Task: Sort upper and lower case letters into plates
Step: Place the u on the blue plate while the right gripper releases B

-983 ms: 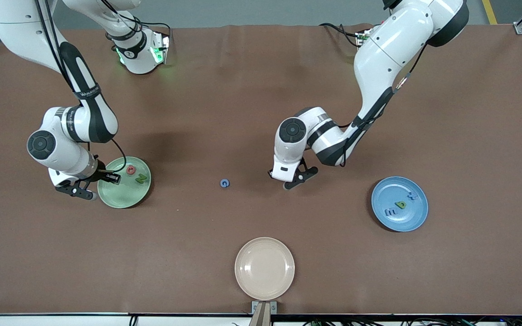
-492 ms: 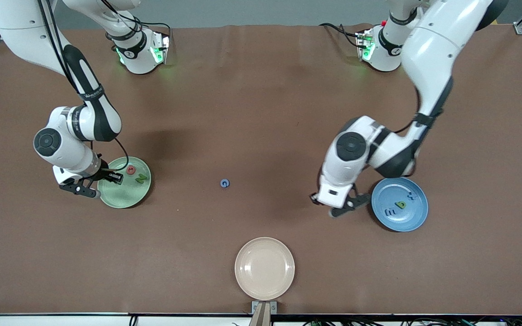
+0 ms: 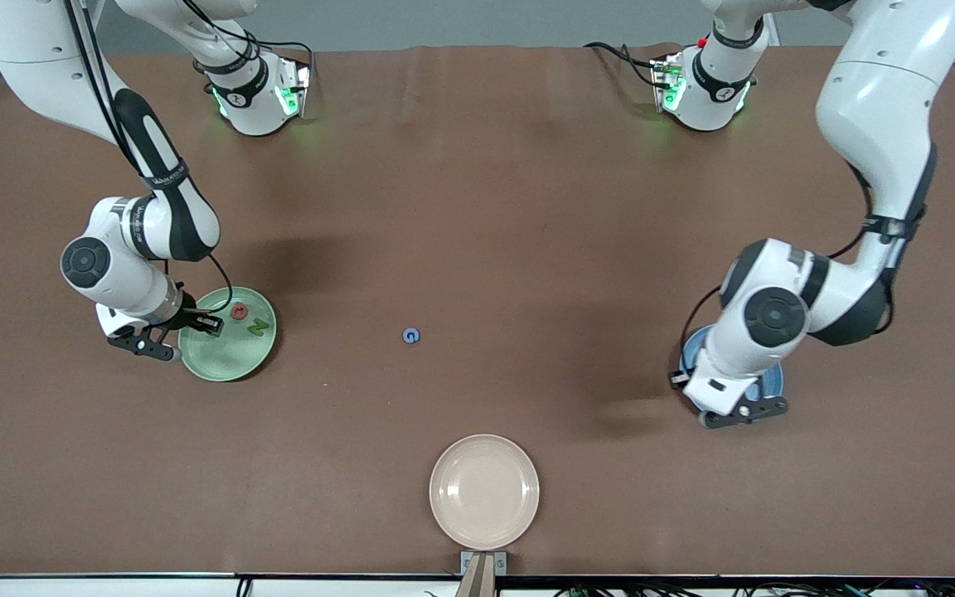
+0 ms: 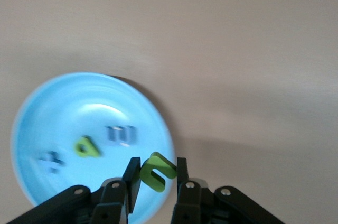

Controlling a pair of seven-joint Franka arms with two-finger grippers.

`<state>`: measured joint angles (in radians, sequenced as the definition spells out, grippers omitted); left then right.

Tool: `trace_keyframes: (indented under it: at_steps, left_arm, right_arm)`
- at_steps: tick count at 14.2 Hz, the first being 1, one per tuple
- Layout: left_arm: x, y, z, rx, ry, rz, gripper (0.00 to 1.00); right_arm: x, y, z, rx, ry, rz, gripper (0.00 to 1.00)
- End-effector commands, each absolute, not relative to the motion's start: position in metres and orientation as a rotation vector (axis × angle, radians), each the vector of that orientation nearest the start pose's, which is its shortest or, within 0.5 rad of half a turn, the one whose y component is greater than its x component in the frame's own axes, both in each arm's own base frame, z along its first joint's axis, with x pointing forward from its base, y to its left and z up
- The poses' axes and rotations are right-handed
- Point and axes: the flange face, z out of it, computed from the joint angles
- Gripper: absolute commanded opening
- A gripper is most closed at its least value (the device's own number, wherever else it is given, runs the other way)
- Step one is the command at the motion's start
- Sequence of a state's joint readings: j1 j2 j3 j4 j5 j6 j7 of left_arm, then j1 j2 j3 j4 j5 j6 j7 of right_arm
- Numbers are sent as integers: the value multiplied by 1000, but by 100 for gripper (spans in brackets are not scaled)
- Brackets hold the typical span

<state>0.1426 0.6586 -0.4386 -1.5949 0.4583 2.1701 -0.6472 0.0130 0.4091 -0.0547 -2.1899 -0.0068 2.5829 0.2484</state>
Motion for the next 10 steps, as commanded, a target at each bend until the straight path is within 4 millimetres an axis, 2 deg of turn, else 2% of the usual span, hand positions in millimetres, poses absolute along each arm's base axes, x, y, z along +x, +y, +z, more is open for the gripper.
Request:
trace_keyframes:
  at_steps: [1, 2, 3, 4, 6, 8, 10]
  left_arm:
    - [678, -116, 265, -3012, -192, -29, 17]
    - [675, -105, 259, -3008, -191, -5, 45]
    - [675, -95, 256, -3007, -212, 5, 93]
    - [675, -92, 255, -3004, -215, 10, 100]
    - [678, -89, 265, -3000, -223, -8, 100]
    - [682, -87, 303, -2996, -185, -91, 100]
    - [682, -86, 356, -2985, -93, -192, 100]
  right_arm:
    - [553, -21, 198, -3137, 418, 16, 100]
    - [554, -19, 200, -3136, 420, 15, 100]
    - [556, -14, 201, -3135, 418, 11, 100]
    - [558, -4, 204, -3132, 417, -1, 100]
    - [564, 28, 209, -3116, 500, -27, 100]
    - [566, 82, 216, -3092, 589, -55, 100]
    - [568, 140, 221, -3056, 689, -88, 100]
